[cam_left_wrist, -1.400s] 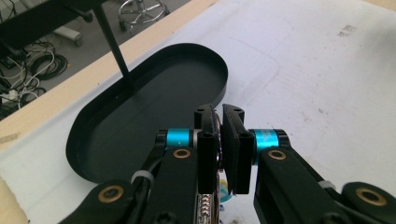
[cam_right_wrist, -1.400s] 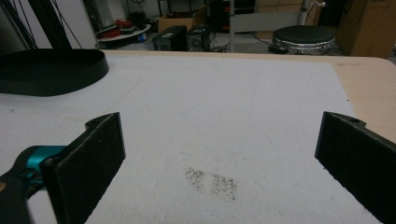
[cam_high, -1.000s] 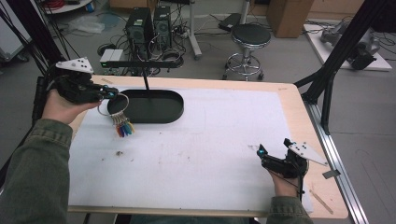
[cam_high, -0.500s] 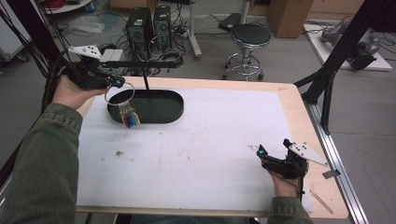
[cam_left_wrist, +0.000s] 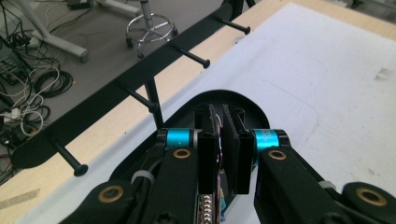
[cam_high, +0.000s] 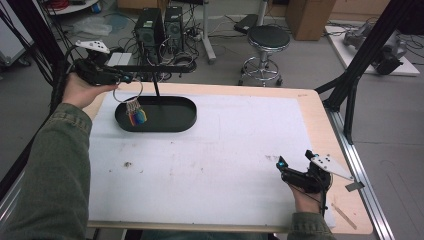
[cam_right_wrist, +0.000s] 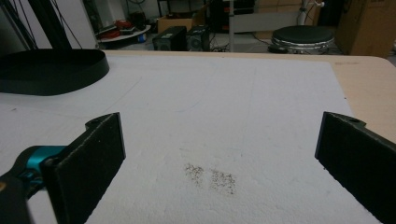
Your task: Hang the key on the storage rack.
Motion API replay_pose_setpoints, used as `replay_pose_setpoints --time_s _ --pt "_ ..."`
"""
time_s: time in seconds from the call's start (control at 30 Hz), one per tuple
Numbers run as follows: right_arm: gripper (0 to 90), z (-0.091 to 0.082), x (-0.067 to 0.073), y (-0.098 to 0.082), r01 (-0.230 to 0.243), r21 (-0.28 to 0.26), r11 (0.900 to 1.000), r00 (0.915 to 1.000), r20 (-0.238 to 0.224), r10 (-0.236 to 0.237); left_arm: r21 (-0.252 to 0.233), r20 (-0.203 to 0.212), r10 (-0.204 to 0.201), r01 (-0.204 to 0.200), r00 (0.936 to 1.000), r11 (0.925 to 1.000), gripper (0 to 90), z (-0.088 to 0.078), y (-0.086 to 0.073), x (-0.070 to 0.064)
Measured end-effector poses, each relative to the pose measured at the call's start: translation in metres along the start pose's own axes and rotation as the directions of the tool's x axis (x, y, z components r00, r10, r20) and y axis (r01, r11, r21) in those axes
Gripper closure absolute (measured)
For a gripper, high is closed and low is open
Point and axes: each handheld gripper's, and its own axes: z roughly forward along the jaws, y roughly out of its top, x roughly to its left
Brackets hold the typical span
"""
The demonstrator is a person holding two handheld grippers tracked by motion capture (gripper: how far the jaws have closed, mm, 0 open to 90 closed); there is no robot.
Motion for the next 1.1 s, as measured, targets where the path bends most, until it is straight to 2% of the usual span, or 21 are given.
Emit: replay_pose_setpoints --time_s 0.13,0.33,0.63,0.77,0.87,1.0,1.1 --pt "0.5 -0.001 -0.001 -0.001 -0.001 -0.002 1.0 1.0 0.004 0.001 -0.005 0.003 -0.019 0.019 0.9998 0.9998 84.3 0.004 -0.002 0.007" --pt "0.5 -0.002 -0.001 -0.001 0.007 -0.001 1.0 1.0 0.005 -0.007 0.008 0.008 -0.021 0.021 0.9997 0.9997 84.3 0.012 -0.003 0.011" --pt "0.5 -0.002 -0.001 -0.001 0.01 -0.001 1.0 0.9999 0.004 -0.01 -0.022 0.009 -0.036 0.036 0.9993 0.9991 84.3 0.011 -0.003 0.014" --pt "0.5 -0.002 -0.001 -0.001 0.009 -0.002 1.0 1.0 0.003 -0.009 -0.042 -0.005 -0.051 0.051 0.9987 0.9978 84.3 0.009 -0.003 0.02" --pt "0.5 -0.001 -0.001 -0.001 0.006 0.002 1.0 1.0 0.004 -0.006 -0.025 -0.022 -0.045 0.044 0.9987 0.9987 84.3 0.01 0.002 0.022" --pt "0.5 -0.001 -0.001 -0.001 0.007 0.002 1.0 1.0 0.004 -0.007 -0.017 -0.024 -0.032 0.032 0.9992 0.9994 84.3 0.012 0.01 0.023" --pt "0.5 -0.001 -0.002 -0.001 0.014 0.0 1.0 0.9999 0.006 -0.014 -0.002 -0.05 -0.04 0.04 0.998 0.9992 84.3 0.016 0.017 0.029"
